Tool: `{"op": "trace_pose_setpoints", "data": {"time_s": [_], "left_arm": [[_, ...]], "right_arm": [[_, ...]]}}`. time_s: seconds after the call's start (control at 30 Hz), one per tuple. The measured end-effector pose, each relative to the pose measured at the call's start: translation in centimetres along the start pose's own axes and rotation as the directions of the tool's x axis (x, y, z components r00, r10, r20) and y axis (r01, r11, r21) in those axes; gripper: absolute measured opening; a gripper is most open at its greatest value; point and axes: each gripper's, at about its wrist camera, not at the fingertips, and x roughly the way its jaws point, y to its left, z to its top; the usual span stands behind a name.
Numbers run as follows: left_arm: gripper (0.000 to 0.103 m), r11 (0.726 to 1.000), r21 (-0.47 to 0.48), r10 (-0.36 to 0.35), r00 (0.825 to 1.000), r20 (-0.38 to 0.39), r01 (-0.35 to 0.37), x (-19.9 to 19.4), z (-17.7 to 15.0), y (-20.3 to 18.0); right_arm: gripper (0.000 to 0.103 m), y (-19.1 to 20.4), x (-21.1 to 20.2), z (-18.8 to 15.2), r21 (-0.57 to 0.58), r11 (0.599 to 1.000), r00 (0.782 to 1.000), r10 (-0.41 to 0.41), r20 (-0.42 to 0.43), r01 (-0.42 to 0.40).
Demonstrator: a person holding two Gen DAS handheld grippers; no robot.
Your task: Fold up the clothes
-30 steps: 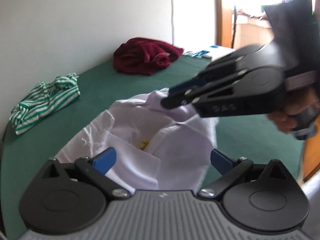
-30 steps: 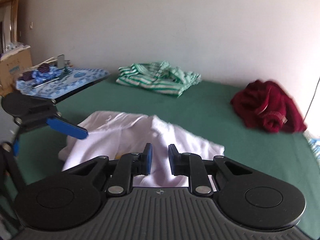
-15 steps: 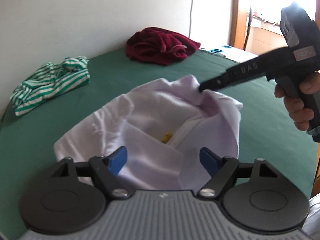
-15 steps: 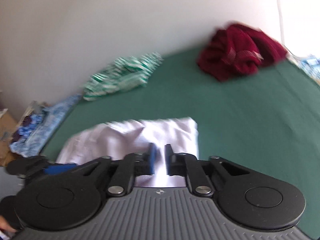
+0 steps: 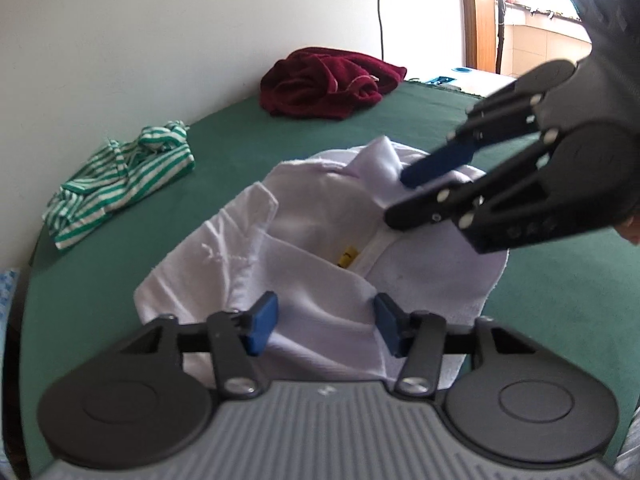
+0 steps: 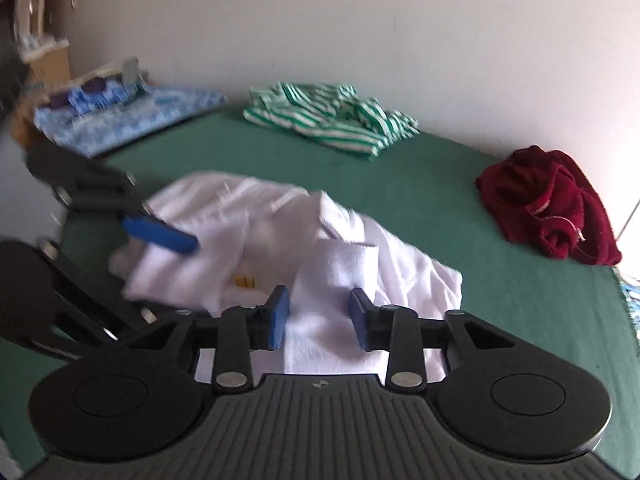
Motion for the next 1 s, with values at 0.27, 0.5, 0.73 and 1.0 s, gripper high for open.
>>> {"op": "trace_pose_setpoints", "data": {"time_s": [0.27,0.5,0.73,1.0], "left_arm": [[0.040,0.989,-0.142,-0.026,0.993,0.112,0.041,-3.5,0.3,2.0],[0.035,0.957,-0.287,-0.009,0.993,0.116,0.042,-4.9,0.0,5.5],[0.075,0.996,-0.073,-0.042,0.998,0.049,0.046,-3.7,0.4,0.3],[0.053,1.000,-0.027,-0.007,1.000,-0.005,0.007,-0.4,-0.2,-0.2]], "right_arm": [[0.006,-7.0,-2.2,-0.8,0.499,0.858,0.992,0.083,0.095,-0.119],[0.006,-11.6,-3.3,-3.0,0.813,0.547,0.980,0.113,0.165,-0.200],[0.007,-9.0,-2.7,-1.8,0.637,0.769,0.999,0.043,0.031,-0.053],[0.011,-8.5,-2.3,-2.1,0.618,0.783,0.998,0.056,0.033,-0.064]]}}
